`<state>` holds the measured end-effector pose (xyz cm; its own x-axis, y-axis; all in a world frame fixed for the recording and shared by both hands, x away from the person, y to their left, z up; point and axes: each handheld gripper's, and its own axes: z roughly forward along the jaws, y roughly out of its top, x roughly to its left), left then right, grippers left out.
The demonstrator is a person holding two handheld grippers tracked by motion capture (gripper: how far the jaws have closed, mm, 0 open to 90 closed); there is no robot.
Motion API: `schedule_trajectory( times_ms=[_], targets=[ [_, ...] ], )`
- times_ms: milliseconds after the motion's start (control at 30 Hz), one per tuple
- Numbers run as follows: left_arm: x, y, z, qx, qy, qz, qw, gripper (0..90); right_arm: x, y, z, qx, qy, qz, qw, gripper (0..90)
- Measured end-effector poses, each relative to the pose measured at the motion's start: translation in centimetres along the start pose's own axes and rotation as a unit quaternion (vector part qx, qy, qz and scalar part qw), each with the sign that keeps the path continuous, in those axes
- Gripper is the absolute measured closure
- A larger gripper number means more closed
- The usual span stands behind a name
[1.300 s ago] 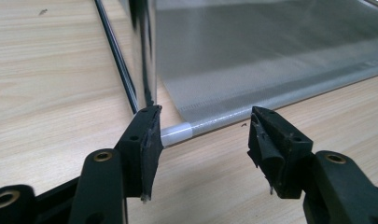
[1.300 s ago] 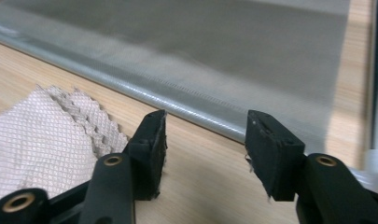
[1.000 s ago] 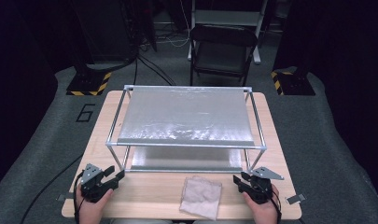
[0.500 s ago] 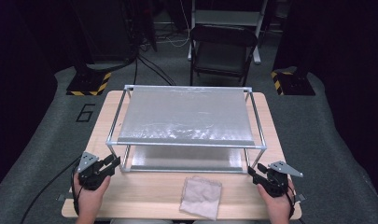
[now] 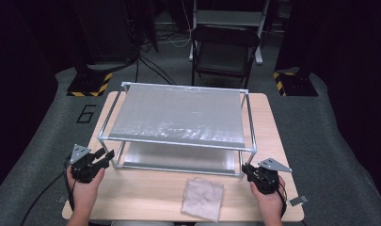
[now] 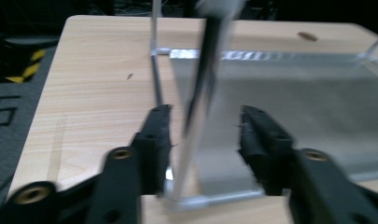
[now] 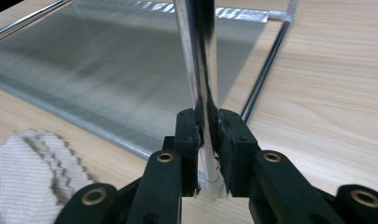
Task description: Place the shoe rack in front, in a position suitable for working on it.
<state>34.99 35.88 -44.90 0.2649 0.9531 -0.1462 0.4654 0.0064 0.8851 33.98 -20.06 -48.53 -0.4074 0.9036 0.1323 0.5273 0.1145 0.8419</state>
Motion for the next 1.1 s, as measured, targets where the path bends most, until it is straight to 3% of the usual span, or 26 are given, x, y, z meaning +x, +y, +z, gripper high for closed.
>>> schedule_trajectory(
  times_ms=[33,167,267,333,467,567,667,733,833,900,967,1033,1100],
  targets=[
    [-0.2,0.9,-1.4,-0.006,-0.01,-0.005,0.9999,46.7,0.1,0.0,0.1,-0.001,0.002,-0.012,0.9999,78.1],
    [-0.9,2.8,-3.9,-0.007,-0.007,0.012,0.9999,42.0,0.7,0.0,0.4,-0.001,0.008,-0.011,0.9999,78.1],
    [-1.4,4.2,-5.0,-0.008,-0.013,0.015,0.9998,40.2,1.0,0.1,0.6,0.001,0.014,-0.009,0.9999,77.9],
    [-2.3,5.8,-5.2,-0.003,-0.033,0.027,0.9991,39.6,1.3,0.2,0.8,0.0,0.02,-0.012,0.9997,77.9],
    [-4.9,8.1,-3.6,-0.011,-0.05,0.043,0.9978,37.4,2.2,0.3,1.3,-0.001,0.028,-0.019,0.9994,78.0],
    [-7.6,9.6,-1.3,0.003,-0.073,0.046,0.9963,32.4,3.0,0.4,1.8,-0.003,0.036,-0.025,0.999,78.3],
    [-9.7,10.2,0.8,0.007,-0.08,0.051,0.9955,29.6,3.5,0.5,2.2,-0.006,0.035,-0.032,0.9989,78.1],
    [-10.9,10.3,2.2,0.018,-0.071,0.063,0.9953,27.6,3.8,0.4,2.3,-0.001,0.034,-0.023,0.9992,72.5],
    [-11.9,10.2,3.5,0.031,-0.059,0.085,0.9941,26.0,4.3,-0.3,1.9,-0.001,0.031,-0.009,0.9995,62.3],
    [-12.1,9.9,4.3,0.048,-0.057,0.088,0.9934,23.7,5.1,-1.3,1.2,-0.013,0.01,-0.011,0.9998,63.4],
    [-12.1,9.7,4.5,0.037,-0.059,0.095,0.9931,21.4,6.1,-2.3,0.4,-0.024,0.001,-0.016,0.9996,64.2],
    [-12.1,9.7,4.5,0.039,-0.061,0.093,0.993,21.4,7.1,-2.6,-0.1,-0.034,0.017,-0.007,0.9992,59.2],
    [-12.1,9.6,4.6,0.038,-0.061,0.091,0.9933,21.4,8.4,-2.5,0.2,-0.012,0.046,-0.018,0.9987,51.2]
  ],
)
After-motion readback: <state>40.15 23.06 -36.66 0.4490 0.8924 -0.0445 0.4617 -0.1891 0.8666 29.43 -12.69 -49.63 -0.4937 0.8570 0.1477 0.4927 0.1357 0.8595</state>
